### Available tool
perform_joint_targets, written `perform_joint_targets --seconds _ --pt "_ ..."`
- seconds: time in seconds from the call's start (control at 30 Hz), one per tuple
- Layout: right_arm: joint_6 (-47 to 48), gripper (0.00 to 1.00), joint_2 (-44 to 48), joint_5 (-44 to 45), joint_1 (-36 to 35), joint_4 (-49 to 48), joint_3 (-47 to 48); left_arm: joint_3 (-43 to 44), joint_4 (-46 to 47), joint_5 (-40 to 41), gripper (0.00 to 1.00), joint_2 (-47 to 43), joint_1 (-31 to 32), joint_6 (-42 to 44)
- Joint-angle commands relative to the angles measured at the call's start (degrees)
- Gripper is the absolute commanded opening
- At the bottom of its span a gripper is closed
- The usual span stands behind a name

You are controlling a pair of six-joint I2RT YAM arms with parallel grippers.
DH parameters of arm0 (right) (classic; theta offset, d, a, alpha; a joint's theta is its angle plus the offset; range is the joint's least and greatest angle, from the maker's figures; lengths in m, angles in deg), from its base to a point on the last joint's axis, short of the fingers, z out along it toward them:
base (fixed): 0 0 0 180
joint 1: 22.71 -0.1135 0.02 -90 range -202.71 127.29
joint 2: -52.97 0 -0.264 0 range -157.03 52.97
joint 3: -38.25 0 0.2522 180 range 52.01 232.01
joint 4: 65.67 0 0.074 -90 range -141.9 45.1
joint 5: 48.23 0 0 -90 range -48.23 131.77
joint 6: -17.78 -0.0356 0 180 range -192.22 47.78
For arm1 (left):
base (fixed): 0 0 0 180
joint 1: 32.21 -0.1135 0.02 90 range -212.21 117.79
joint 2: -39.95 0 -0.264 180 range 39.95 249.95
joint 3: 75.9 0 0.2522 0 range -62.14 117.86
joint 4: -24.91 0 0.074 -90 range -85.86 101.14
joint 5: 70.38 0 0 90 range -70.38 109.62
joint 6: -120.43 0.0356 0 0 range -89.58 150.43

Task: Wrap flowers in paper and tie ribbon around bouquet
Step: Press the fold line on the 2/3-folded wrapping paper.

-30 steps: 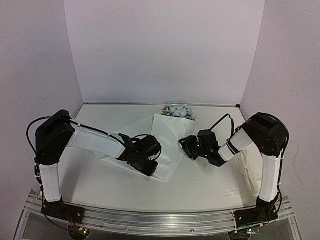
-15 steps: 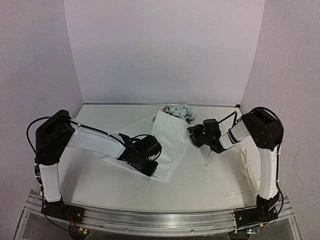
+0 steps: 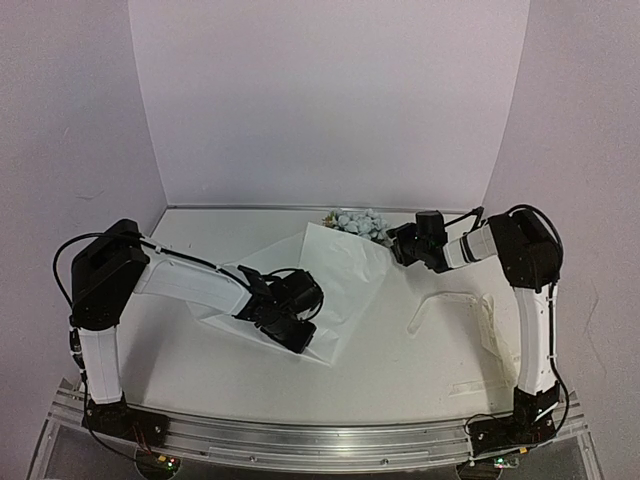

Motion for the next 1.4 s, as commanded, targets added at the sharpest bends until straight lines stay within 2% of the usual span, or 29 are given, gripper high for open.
perform_joint_targets --seconds 0.0,0.13,0.27,0.43,0.5,0.63,0.77,1.03,1.2,1.37 --pt "3.0 0.48 5.4 -6.7 1.8 7.7 4.4 1.9 -8.1 -2.1 0.27 0.7 0.2 -1.9" --pt "9.3 0.48 14.1 -12.1 1.0 22.4 5.4 6.1 -12.0 0.2 0.28 -0.8 0.1 -5.5" --pt "15.1 0.49 24.9 -12.6 -2.2 33.1 -0.9 8.4 -13.2 0.7 0.32 -4.5 -0.5 -8.1" --pt "20.9 0.47 34.2 -10.7 -12.1 40.7 -9.7 6.6 -12.8 -0.1 0.33 -10.5 -3.1 -12.1" --pt "21.5 0.41 35.6 -8.8 -17.0 40.6 -13.2 3.4 -11.4 -1.4 0.33 -14.2 -4.8 -14.2" --pt "24.9 0.35 35.4 -5.3 -26.9 40.8 -14.7 -3.7 -9.7 -2.8 0.34 -23.4 -9.0 -18.0" --pt "32.8 0.33 31.5 -0.6 -34.3 49.9 -8.0 -14.6 -7.7 -7.4 0.36 -33.8 -14.2 -23.7" --pt "40.9 0.31 19.7 4.4 -40.7 61.7 6.7 -32.5 -4.9 -12.6 0.43 -48.8 -22.2 -31.8" --pt "42.7 0.29 14.7 6.3 -41.4 63.3 10.6 -37.7 4.6 -16.8 0.48 -52.1 -24.2 -34.2" --pt "42.8 0.28 11.1 6.1 -42.7 64.0 13.2 -40.5 12.2 -19.1 0.5 -49.3 -24.4 -35.8"
